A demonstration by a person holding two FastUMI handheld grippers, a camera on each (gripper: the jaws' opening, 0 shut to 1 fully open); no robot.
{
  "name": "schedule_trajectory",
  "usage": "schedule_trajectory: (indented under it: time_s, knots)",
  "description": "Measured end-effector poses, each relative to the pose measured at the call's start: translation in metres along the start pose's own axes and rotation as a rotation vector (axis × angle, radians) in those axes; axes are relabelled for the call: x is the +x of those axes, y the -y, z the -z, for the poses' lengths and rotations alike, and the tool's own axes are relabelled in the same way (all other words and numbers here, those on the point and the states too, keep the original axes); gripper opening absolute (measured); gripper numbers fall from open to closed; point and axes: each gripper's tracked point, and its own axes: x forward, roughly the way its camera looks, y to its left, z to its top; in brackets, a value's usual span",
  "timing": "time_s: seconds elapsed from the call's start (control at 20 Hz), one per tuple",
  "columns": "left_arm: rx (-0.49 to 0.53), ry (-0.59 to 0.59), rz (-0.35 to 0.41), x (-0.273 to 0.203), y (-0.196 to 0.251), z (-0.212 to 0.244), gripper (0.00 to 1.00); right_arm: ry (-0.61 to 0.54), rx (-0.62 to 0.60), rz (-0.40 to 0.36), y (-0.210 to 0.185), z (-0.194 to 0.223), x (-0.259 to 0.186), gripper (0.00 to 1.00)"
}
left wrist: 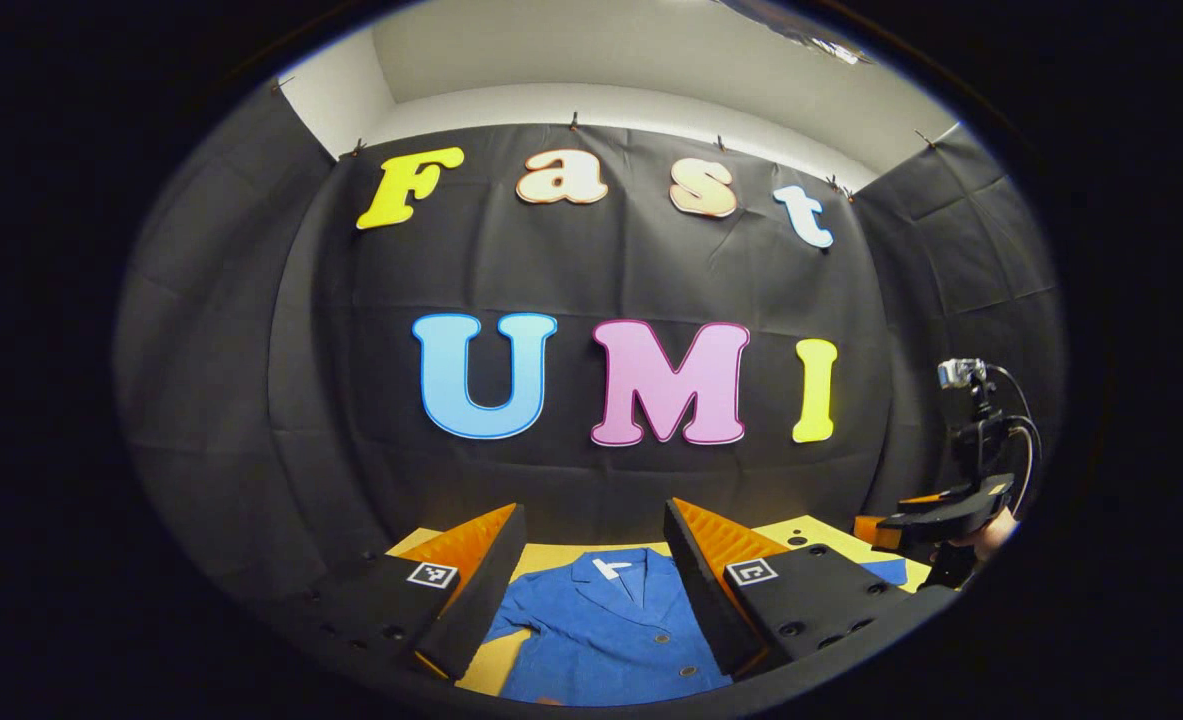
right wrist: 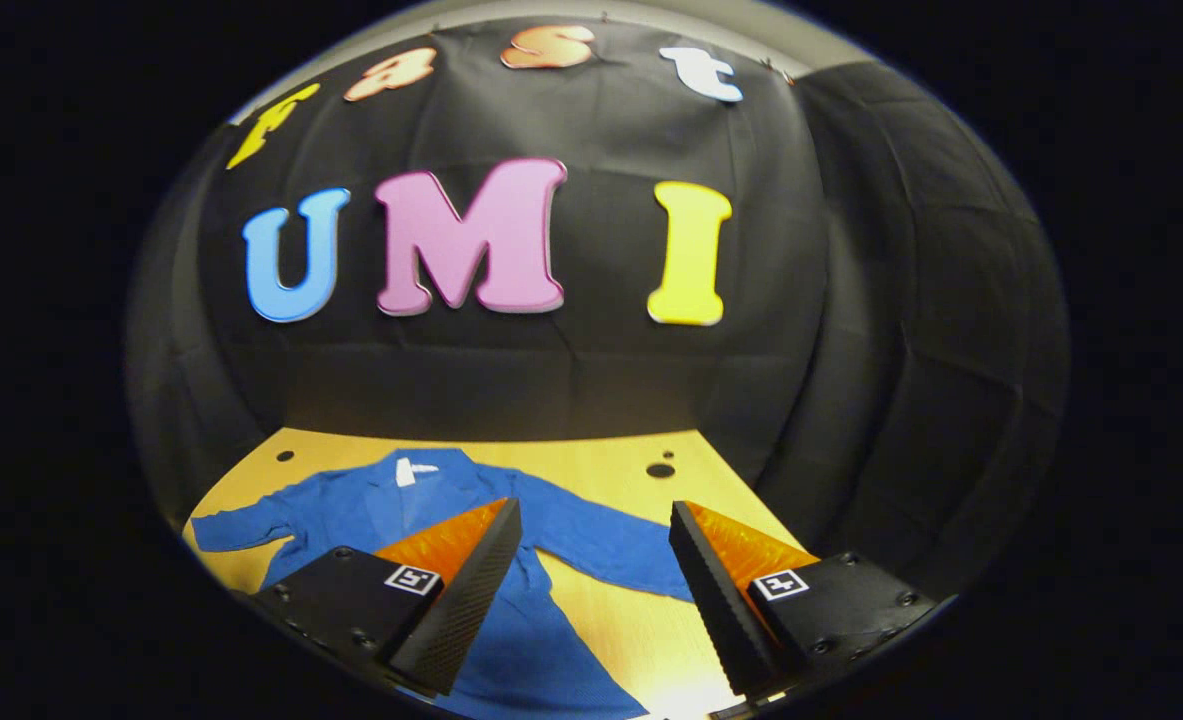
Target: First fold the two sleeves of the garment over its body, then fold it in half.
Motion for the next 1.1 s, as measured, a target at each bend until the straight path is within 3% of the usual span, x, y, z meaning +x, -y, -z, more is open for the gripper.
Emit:
schedule_trajectory:
  time_s: [0.3, 0.7, 0.95, 1.1]
  knots:
    - [0.019, -0.086, 0.019, 0.025, 0.043, 0.023, 0.8, -0.215, 0.122, 0.144, 0.098, 0.069, 0.062, 0.96]
    - [0.016, -0.175, 0.075, 0.042, 0.089, 0.049, 0.8, -0.402, 0.197, 0.314, 0.209, 0.14, 0.085, 0.97]
    - [0.037, -0.198, 0.083, 0.049, 0.102, 0.057, 0.8, -0.519, 0.316, 0.322, 0.229, 0.18, 0.096, 0.99]
    - [0.04, -0.212, 0.093, 0.051, 0.109, 0.06, 0.8, -0.602, 0.323, 0.321, 0.228, 0.199, 0.098, 0.99]
